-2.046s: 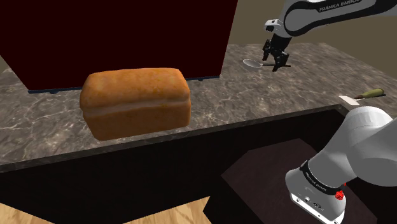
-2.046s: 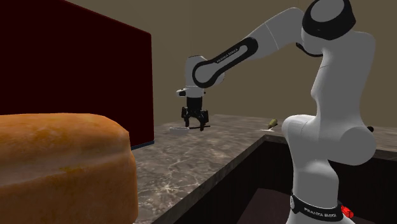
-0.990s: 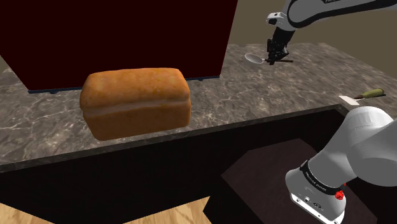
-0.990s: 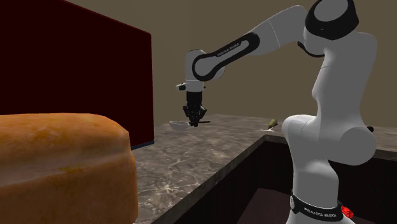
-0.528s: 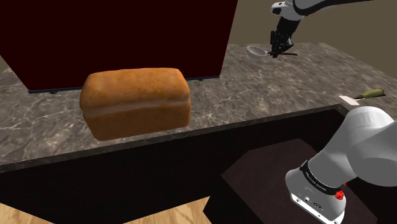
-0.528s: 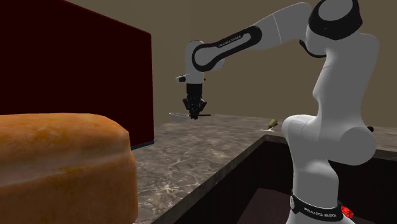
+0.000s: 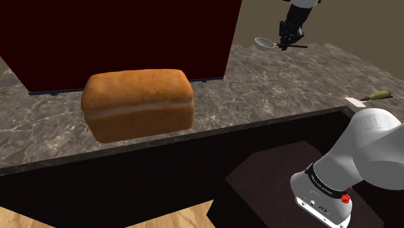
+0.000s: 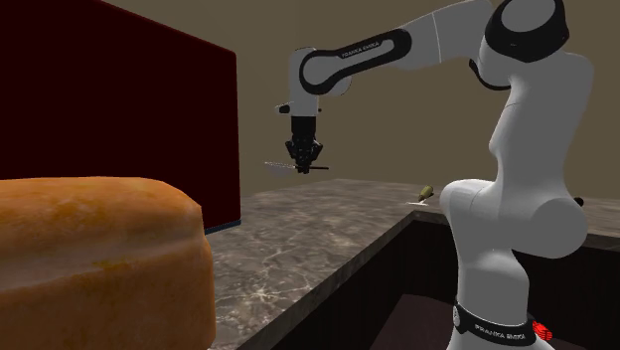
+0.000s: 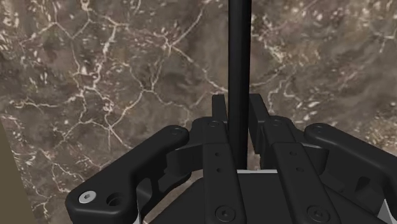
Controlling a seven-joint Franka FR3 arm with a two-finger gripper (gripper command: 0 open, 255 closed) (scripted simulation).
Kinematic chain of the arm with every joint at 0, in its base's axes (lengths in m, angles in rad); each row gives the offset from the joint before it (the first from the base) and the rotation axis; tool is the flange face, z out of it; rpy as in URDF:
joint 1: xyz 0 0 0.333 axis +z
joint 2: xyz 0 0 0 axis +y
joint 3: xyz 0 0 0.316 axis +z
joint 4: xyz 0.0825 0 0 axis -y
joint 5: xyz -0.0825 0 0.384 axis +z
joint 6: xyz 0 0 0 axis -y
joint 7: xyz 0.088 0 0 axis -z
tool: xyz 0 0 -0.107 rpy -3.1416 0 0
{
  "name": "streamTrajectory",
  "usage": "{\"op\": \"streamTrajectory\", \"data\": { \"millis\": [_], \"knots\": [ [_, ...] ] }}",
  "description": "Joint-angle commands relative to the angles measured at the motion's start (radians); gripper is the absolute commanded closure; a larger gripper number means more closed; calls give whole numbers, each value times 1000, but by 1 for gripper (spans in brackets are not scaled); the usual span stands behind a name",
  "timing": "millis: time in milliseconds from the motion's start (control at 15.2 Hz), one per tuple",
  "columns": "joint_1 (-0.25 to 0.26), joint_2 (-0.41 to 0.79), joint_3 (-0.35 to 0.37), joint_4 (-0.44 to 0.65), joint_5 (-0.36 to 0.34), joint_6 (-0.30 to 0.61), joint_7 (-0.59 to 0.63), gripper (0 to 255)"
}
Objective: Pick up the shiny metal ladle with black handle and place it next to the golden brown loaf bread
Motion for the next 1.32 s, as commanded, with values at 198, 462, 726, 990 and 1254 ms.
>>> {"op": "streamTrajectory", "data": {
  "millis": [198,462,726,990,1254],
  "knots": [
    [4,1,10,69,9,-67,-11,255],
    [8,7,16,126,17,-119,-21,255],
    [12,17,21,187,26,-170,-31,255],
    [17,31,23,252,35,-222,-44,255],
    [21,49,24,321,46,-273,-58,255]
  ]
}}
